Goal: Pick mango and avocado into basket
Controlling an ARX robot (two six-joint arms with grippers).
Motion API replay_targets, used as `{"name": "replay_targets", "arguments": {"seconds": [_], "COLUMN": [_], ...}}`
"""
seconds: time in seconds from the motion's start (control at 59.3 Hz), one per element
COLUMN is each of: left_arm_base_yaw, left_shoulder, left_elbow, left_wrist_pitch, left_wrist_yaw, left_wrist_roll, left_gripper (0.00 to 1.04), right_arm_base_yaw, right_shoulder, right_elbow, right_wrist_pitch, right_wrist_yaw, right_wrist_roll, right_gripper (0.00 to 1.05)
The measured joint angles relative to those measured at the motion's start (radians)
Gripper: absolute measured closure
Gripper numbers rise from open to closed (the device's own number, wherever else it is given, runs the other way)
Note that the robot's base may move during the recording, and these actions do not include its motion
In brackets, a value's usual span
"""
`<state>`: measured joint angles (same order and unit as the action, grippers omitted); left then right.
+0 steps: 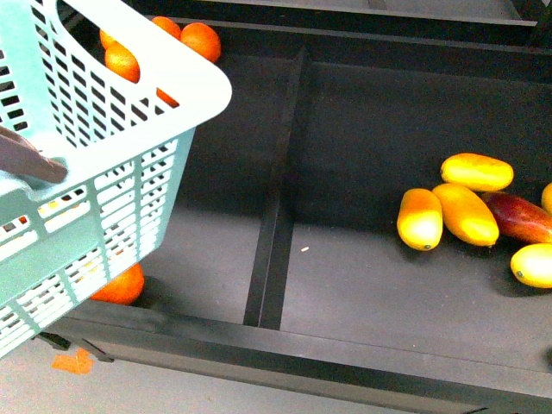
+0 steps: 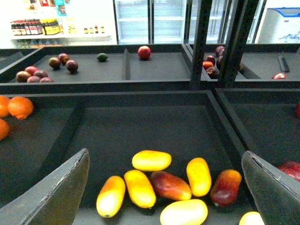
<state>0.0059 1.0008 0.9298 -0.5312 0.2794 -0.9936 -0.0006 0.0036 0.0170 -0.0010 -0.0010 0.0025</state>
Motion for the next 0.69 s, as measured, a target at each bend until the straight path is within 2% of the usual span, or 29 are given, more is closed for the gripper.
{"name": "replay_targets", "arguments": {"seconds": [0.118,0.253,0.439,0.692], "left_arm_base_yaw": [-0.107,-0.308,-0.481,-0.601], "left_shoulder": [0.078,0.174,0.248,0.271], "left_elbow": [0.033,0.11,0.138,0.141], "left_wrist_pitch": [0.065,0.113,0.143,0.146], "left_wrist_yaw": [-0.068,-0.062,-0.082,-0.127], "left_wrist_roll": [-0.014,-0.061,-0.104,-0.094], "left_gripper": [0.98,0.98,0.98,0.98], "right_arm_base_yaw": [0.0,0.0,0.0,0.0], "right_shoulder": [0.0,0.0,0.0,0.0], "right_elbow": [0.0,0.0,0.0,0.0], "right_wrist_pitch": [0.0,0.0,0.0,0.0], "right_wrist_yaw": [0.0,0.0,0.0,0.0], "right_wrist_roll": [0.0,0.0,0.0,0.0], "right_gripper": [0.09,0.09,0.09,0.09]}}
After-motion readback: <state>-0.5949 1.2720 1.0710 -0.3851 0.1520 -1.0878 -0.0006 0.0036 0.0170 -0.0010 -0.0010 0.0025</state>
